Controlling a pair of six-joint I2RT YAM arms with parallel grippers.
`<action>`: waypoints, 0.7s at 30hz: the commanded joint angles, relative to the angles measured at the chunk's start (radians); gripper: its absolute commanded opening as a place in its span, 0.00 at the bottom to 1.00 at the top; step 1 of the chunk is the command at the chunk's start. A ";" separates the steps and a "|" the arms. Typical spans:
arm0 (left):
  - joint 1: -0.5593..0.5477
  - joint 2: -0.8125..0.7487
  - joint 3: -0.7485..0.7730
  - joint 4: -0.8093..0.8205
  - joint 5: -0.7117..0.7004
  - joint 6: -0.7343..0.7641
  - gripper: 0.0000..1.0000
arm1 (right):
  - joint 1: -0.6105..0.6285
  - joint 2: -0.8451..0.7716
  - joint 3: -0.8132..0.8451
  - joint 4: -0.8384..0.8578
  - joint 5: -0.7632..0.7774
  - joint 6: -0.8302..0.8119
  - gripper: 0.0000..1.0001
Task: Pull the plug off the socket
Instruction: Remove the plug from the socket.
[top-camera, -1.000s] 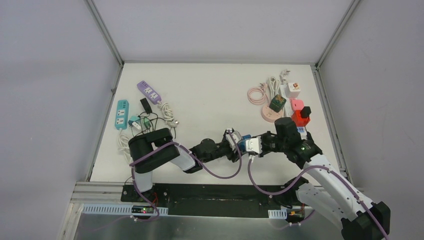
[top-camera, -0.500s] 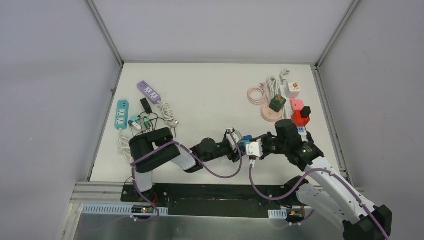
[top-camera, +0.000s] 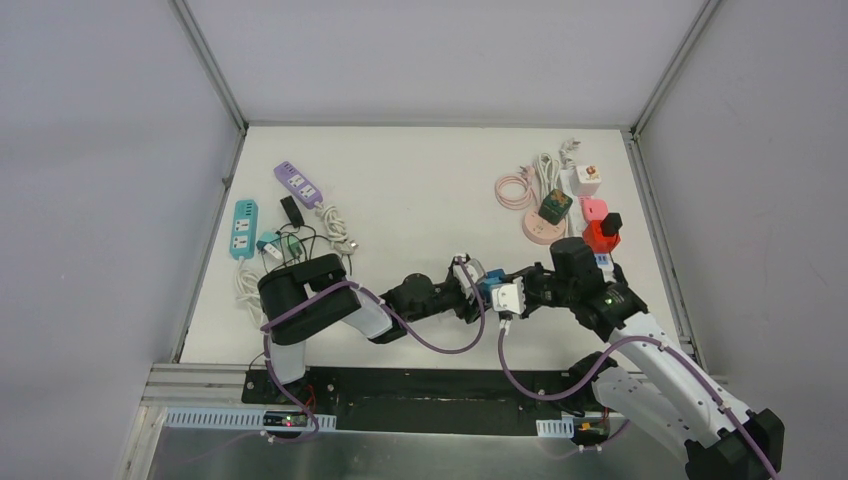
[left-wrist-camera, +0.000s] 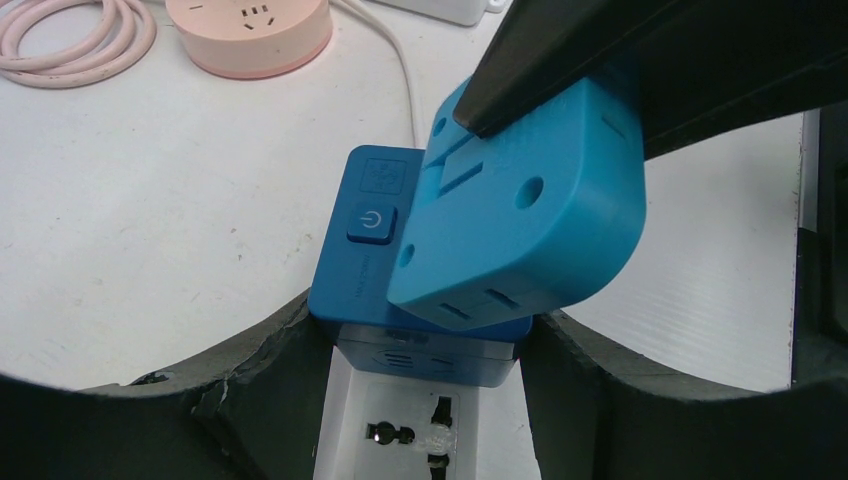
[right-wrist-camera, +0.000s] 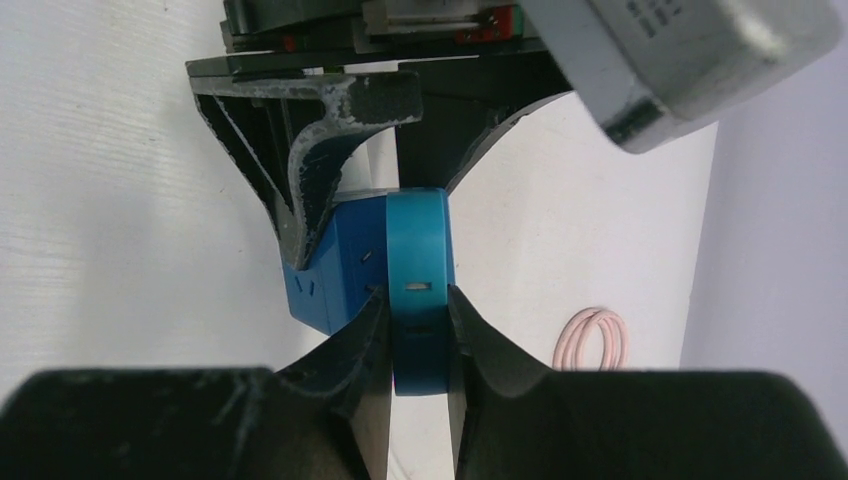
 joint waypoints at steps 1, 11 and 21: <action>0.010 0.033 0.008 -0.082 0.033 -0.012 0.02 | 0.006 -0.022 0.101 0.136 -0.043 -0.009 0.00; 0.015 0.033 0.011 -0.081 0.042 -0.039 0.03 | 0.005 -0.025 0.108 0.093 -0.033 -0.009 0.00; 0.017 0.010 0.023 -0.097 0.035 -0.061 0.48 | -0.020 -0.020 0.133 0.066 0.043 0.134 0.00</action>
